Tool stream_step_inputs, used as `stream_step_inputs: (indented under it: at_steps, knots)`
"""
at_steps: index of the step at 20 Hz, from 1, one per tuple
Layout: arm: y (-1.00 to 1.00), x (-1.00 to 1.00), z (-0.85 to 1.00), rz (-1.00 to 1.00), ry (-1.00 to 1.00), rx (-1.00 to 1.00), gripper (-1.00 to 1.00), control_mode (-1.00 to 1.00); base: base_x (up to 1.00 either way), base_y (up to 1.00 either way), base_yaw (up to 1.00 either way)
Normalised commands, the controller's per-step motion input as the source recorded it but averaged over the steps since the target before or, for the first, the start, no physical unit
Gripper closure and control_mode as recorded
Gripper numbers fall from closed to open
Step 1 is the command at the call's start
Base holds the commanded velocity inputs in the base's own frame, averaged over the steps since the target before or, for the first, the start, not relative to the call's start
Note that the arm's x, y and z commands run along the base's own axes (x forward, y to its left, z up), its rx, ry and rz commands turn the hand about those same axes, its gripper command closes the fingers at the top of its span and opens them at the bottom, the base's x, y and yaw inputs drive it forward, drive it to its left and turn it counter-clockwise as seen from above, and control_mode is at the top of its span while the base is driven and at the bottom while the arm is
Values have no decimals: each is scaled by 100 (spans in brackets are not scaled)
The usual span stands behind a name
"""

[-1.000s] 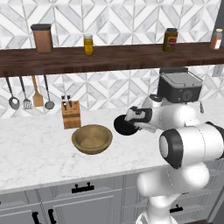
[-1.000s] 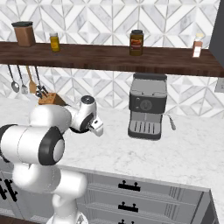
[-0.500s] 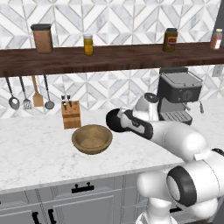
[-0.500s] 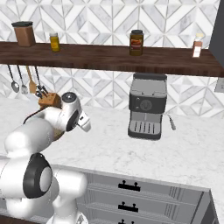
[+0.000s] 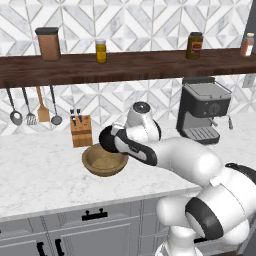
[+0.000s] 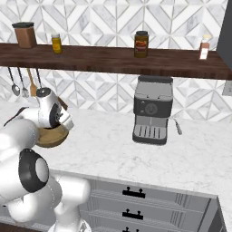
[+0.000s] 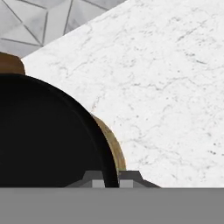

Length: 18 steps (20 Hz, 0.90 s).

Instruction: Pick up the bowls on the counter and stack them on top of one another in the open cabinet. Place the smaller bowl on top of the larger bowl.

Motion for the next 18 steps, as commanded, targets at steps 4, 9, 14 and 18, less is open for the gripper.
stream_step_inputs:
  at_steps: [4,9,14,18]
  knots:
    - [48,1,-56,6,4,-7,100,-100,0,0,0]
    - [44,0,-55,4,1,-7,100,-100,0,0,0]
    - [18,8,-35,1,-1,-1,-100,-100,0,0,0]
    - [0,0,28,0,0,0,-100,-100,0,0,0]
